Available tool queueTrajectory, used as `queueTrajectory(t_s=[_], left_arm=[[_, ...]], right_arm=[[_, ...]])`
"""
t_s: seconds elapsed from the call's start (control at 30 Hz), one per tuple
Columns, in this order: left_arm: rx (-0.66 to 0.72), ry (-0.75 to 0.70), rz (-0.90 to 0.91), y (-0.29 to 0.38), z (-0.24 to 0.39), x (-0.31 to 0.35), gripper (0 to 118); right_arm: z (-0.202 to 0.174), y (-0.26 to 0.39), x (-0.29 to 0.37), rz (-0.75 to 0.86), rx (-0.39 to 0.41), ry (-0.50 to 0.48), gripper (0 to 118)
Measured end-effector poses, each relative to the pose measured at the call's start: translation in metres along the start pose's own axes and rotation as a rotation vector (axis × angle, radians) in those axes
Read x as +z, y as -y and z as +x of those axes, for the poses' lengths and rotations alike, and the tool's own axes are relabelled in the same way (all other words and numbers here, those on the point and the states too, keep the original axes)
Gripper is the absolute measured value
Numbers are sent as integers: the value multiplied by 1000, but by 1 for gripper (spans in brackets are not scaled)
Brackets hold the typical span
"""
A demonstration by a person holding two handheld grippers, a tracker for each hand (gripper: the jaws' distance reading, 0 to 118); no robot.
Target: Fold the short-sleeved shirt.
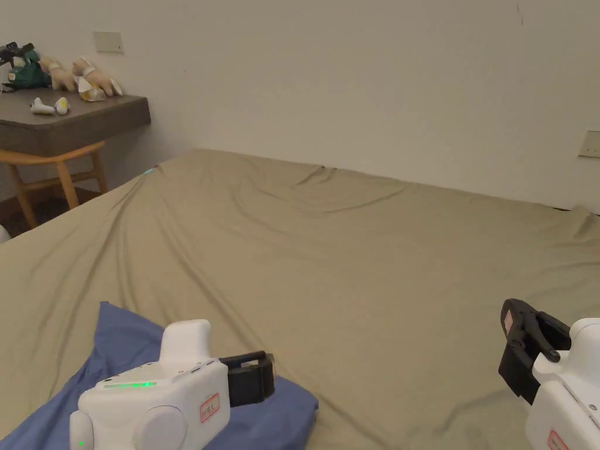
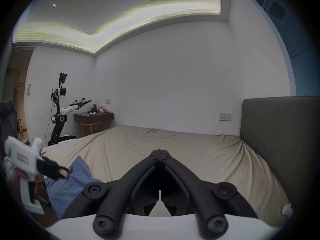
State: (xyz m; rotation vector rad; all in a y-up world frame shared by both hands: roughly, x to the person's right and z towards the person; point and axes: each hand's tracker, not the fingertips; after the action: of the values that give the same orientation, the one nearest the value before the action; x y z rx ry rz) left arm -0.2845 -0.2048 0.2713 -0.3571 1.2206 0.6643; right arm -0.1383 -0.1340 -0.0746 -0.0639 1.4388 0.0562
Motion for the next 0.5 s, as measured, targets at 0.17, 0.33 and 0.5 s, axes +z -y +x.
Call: queueTrajectory(t_s=[0.17,0.33,0.5], left_arm=[[-115,-10,-278,45,29,-90,118],[-233,-136,-393,81,40,-155,118],[-264,-202,-403,102,30,-176,116]], right_arm=[[20,15,-15,-80,-55,53,2],[37,29,-25,-118,-51,102,2],[50,38,-33,-158,-55,130,2]])
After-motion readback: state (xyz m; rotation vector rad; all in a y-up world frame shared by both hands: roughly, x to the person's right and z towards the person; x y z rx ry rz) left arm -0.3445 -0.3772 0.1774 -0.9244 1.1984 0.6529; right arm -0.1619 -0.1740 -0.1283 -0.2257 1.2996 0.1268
